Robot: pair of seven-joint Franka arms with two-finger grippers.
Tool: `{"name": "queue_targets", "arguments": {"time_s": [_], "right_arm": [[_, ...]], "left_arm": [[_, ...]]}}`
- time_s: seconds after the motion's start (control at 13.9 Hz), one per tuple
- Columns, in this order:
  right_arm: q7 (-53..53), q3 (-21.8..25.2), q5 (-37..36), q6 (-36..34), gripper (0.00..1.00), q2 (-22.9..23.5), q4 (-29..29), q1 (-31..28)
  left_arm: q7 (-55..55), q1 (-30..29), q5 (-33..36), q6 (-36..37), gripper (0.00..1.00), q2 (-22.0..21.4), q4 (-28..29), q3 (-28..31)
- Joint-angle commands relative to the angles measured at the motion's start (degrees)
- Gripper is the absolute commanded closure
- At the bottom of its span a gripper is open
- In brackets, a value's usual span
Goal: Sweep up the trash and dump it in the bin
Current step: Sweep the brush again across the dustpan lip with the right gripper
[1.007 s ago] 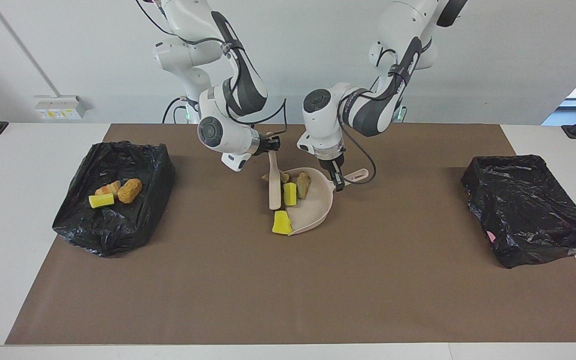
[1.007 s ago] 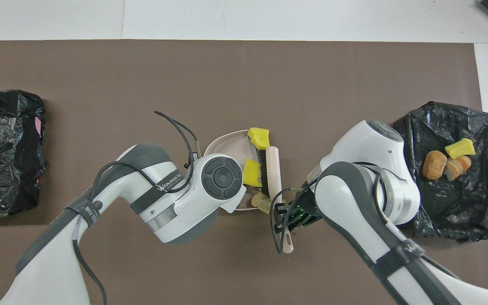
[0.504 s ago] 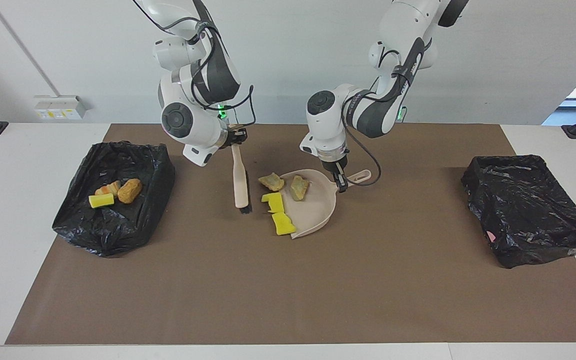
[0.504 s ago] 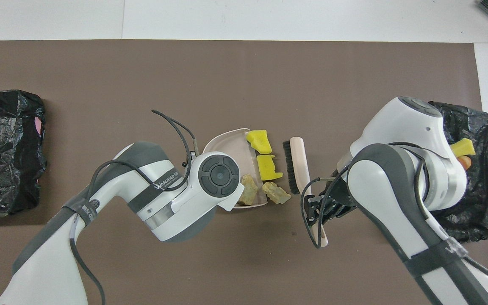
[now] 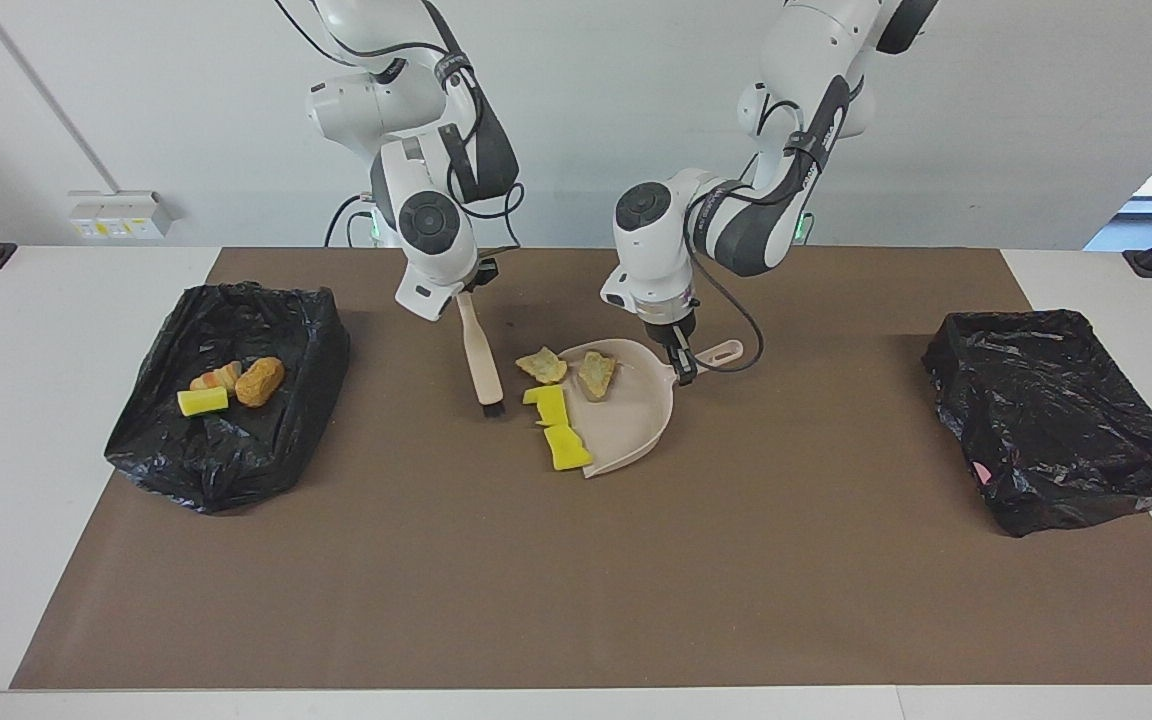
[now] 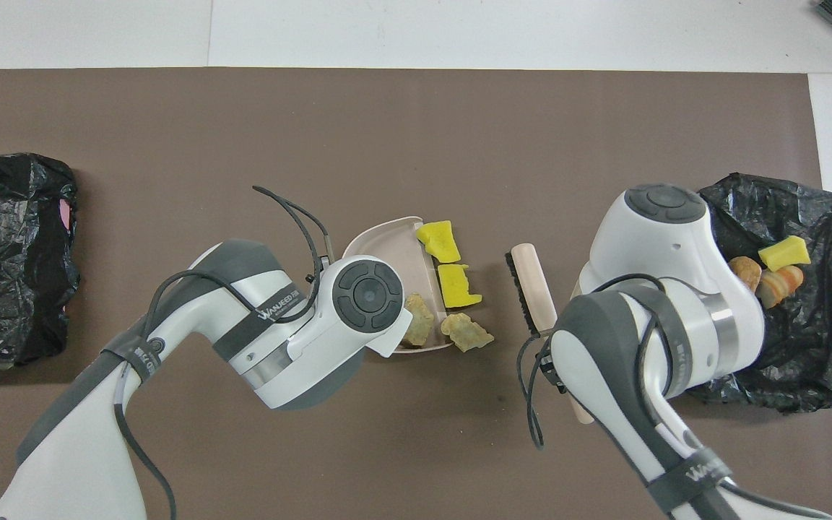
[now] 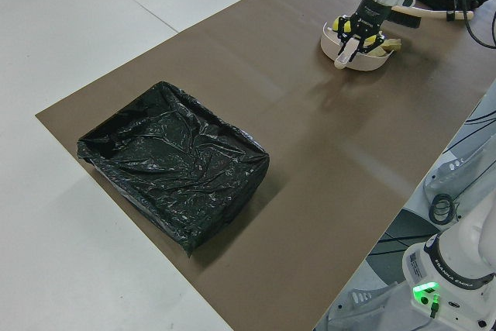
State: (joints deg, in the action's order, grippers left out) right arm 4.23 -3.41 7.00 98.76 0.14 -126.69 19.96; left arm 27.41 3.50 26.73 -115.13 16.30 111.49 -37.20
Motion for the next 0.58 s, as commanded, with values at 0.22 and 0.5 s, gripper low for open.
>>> {"name": "queue_targets", "arguments": {"time_s": [0.22, 0.5], "right_arm": [[-0.18, -0.28, 9.94, 3.89, 1.0, -0.58, -1.98, 0.52], [-0.72, -0.28, 22.93, 8.37, 1.0, 0.83, -2.78, 3.06]], "left_arm": [[0.19, -1.04, -0.45, -1.59, 1.0, -3.03, 3.65, -0.24], [0.27, -1.04, -0.45, -1.68, 1.0, -3.03, 3.65, -0.24]]}}
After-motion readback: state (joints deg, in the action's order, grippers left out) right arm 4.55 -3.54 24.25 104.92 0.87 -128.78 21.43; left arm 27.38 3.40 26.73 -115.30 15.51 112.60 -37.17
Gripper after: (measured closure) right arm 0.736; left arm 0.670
